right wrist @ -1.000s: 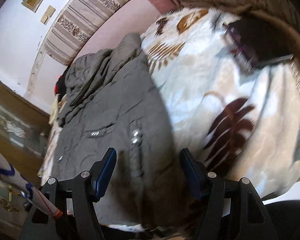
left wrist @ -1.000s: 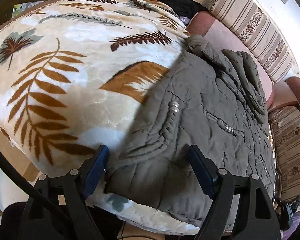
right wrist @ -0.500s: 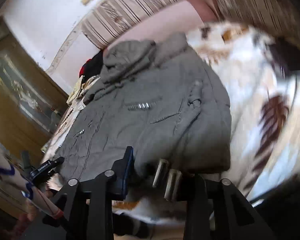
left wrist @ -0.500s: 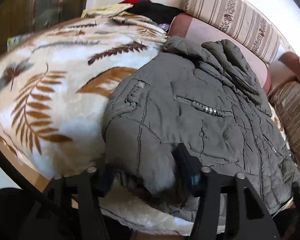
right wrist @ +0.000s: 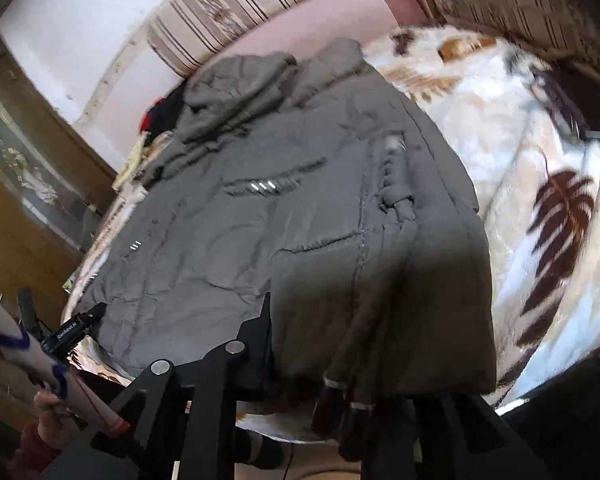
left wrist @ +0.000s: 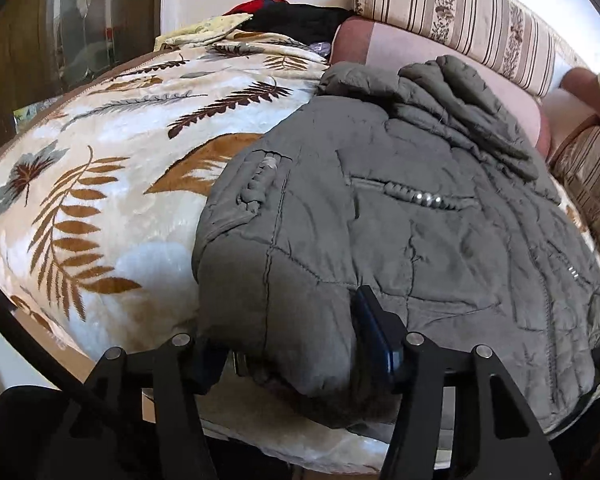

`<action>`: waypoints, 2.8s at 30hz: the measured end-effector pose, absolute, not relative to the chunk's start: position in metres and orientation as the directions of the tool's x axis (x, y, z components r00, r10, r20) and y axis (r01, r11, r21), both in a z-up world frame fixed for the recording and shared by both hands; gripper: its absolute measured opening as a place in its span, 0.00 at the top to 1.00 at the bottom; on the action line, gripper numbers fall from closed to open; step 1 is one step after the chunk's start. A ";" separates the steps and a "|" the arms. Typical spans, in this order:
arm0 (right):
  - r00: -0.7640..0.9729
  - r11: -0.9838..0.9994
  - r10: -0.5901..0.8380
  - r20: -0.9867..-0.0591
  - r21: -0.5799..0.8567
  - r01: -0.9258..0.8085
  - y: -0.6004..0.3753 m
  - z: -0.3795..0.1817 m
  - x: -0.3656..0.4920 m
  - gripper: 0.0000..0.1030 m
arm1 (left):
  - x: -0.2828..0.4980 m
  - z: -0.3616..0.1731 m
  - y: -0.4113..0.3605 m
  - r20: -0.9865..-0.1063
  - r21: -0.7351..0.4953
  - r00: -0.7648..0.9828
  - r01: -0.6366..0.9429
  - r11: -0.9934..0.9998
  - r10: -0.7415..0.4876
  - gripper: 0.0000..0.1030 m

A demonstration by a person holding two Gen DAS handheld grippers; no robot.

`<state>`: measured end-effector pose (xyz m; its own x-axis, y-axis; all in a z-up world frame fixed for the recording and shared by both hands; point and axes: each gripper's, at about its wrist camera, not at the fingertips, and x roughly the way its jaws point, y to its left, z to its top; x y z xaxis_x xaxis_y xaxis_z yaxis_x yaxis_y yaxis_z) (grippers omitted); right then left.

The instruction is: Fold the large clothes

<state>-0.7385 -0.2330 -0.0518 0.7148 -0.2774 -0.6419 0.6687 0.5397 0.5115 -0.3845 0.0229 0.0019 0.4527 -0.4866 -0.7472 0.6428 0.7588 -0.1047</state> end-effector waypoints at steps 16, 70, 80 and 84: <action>0.695 0.545 -0.287 -0.659 0.484 0.684 -0.232 -0.056 -0.735 0.72 | -0.398 0.002 0.014 -0.721 0.046 0.550 0.644 0.764 -0.421 0.38; 0.786 0.726 -0.413 -0.460 0.355 0.589 -0.220 0.053 -0.750 0.87 | -0.401 0.109 0.011 -0.546 0.019 0.579 0.731 0.682 -0.605 0.76; 0.851 0.736 -0.402 -0.337 0.434 0.519 -0.295 0.142 -0.723 0.87 | -0.348 0.206 -0.057 -0.494 -0.038 0.577 0.733 0.679 -0.650 0.76; 0.858 0.723 -0.406 -0.316 0.463 0.513 -0.339 0.175 -0.696 0.87 | -0.319 0.234 -0.103 -0.476 -0.047 0.584 0.729 0.683 -0.657 0.74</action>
